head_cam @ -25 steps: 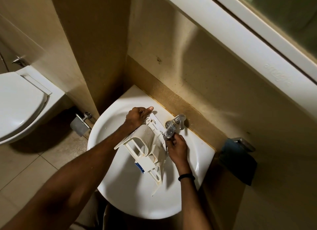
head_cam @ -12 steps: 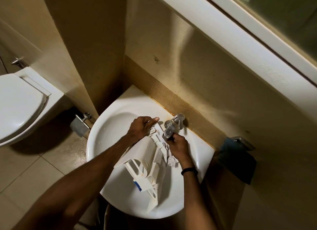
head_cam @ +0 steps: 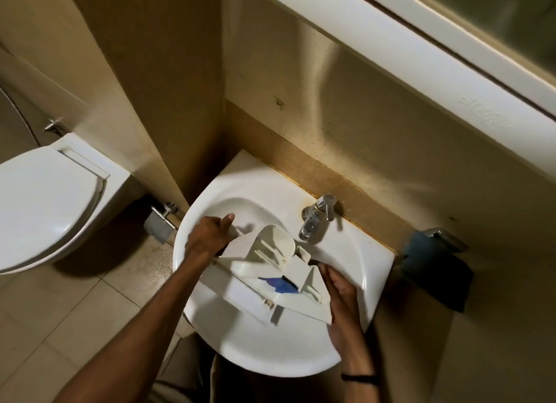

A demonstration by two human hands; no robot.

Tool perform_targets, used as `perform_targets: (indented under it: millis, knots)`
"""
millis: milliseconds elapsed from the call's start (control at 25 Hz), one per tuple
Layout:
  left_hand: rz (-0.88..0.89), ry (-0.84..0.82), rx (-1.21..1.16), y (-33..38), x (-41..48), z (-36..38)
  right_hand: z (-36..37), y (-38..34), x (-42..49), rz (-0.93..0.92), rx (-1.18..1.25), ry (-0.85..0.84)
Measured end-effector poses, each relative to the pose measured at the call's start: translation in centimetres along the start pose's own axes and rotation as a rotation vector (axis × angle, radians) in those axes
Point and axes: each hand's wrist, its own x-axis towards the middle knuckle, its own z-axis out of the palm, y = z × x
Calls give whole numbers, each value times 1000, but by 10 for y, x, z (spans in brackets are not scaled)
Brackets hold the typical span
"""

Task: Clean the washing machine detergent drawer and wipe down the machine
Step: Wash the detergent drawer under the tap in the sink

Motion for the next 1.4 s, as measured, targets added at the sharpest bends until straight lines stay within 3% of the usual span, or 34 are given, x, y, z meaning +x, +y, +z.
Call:
perform_targets:
  millis: [80,200,400,560,720,800,840,920,1000,1120,1240,1400]
  knots:
    - [-104,-72,82,-9,-10,-2,1,-3,-17,53,179,-81]
    - [-222,-143,188,-23,-23,5,-4,0,-16,84,237,-98]
    - [-208,-266,261,-32,-34,18,-13,1,15,18,222,-3]
    - [-181,-406,419,-33,-38,24,-7,-9,44,245,322,35]
    - [-145,-389,625,-13,-54,23,0,-16,71,340,322,137]
    - [-1,-307,448,-2,-60,23,2,-14,76,313,270,184]
    - [76,-295,158,4,-65,22,3,-11,77,293,247,222]
    - [53,-301,-462,24,-84,18,0,-1,80,318,221,277]
    - [-37,-307,-677,40,-94,23,-8,13,89,365,189,249]
    - [-123,-223,-668,50,-100,38,-17,17,82,404,144,199]
    - [-178,-141,-500,62,-92,40,-29,23,75,422,218,251]
    - [-181,-208,-322,80,-75,32,-31,28,85,431,297,176]
